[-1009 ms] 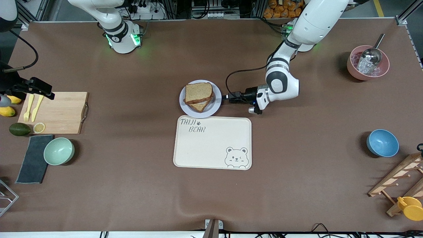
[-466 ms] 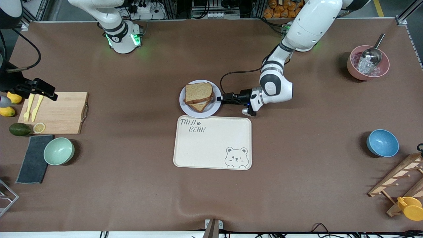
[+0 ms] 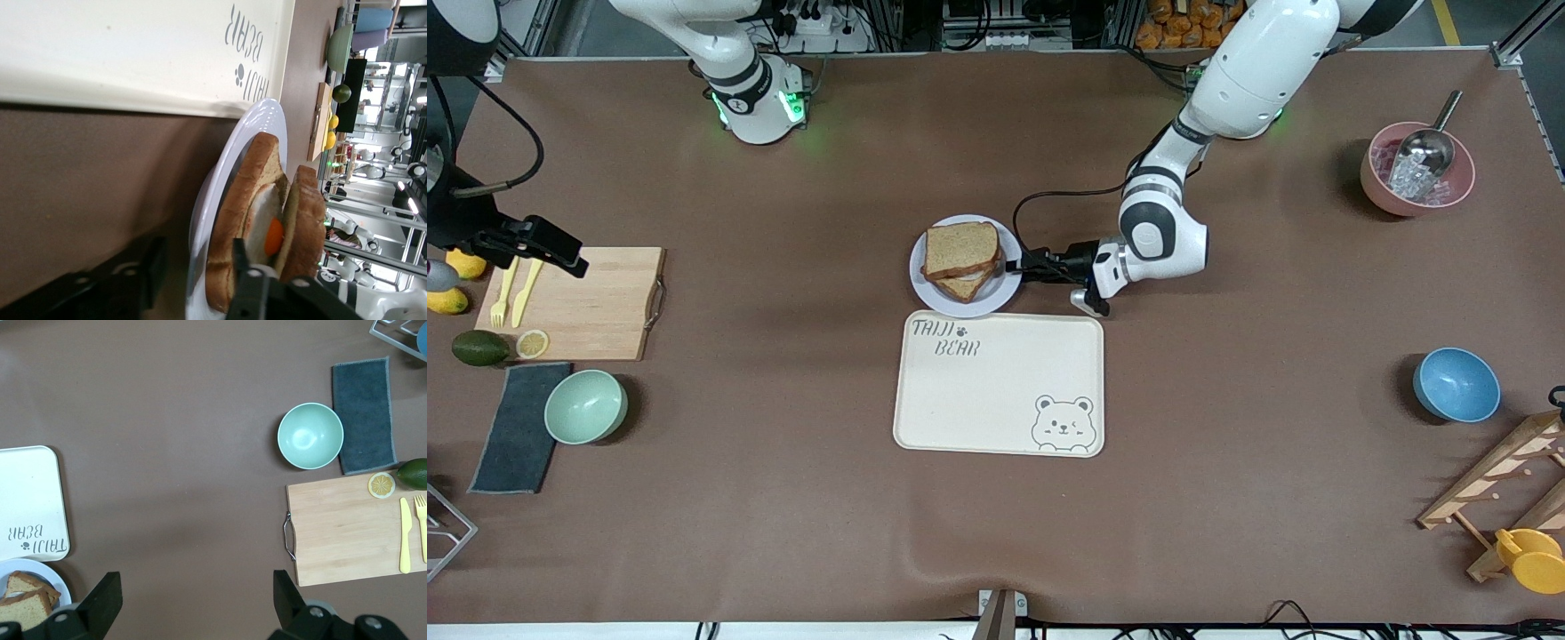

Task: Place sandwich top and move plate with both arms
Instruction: 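Slide the plate with the left gripper onto the bear tray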

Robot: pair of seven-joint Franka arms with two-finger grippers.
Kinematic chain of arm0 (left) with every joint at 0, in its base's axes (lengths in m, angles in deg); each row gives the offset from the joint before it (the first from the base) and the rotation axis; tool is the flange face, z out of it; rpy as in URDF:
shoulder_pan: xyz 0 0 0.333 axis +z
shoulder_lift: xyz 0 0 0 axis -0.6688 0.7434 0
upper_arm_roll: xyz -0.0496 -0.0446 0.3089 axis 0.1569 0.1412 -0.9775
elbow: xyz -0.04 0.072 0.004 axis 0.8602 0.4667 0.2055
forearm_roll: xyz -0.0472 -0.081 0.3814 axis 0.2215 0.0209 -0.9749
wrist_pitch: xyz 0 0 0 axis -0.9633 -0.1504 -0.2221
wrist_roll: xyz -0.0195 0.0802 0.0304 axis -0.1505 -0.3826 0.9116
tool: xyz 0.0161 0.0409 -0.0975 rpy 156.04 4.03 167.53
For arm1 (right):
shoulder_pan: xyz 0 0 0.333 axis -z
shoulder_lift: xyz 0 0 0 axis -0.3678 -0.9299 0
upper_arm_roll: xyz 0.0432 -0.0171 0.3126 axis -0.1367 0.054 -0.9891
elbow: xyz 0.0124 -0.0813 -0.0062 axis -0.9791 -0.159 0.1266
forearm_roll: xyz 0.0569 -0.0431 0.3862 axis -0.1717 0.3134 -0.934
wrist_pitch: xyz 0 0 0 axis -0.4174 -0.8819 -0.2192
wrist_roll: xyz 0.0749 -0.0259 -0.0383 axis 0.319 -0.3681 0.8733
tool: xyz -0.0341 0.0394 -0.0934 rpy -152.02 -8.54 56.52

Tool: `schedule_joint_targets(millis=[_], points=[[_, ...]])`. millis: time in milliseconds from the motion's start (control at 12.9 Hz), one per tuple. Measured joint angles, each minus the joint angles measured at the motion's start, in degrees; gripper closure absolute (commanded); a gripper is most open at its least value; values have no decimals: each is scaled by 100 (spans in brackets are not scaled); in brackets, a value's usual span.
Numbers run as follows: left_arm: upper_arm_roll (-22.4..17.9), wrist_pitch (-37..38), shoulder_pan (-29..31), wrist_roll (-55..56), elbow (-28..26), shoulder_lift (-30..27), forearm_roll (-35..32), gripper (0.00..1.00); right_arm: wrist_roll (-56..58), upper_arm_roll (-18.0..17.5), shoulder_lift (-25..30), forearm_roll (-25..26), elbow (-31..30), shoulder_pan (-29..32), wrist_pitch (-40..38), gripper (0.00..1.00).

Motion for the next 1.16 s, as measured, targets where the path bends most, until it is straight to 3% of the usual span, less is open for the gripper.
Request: schedule_joint_targets(millis=[155,233,1164], points=[[0,0,-9,-115,63,67,0,85,-7,-5,5,0,13,-6,0,0],[0,3,-24,-144,84,91,0,100,-15,-8,4,0,12,-8,0,0],[70,175,30,-395,256,95,6,100,-49,-16,4,0,12,-7,-2,0]])
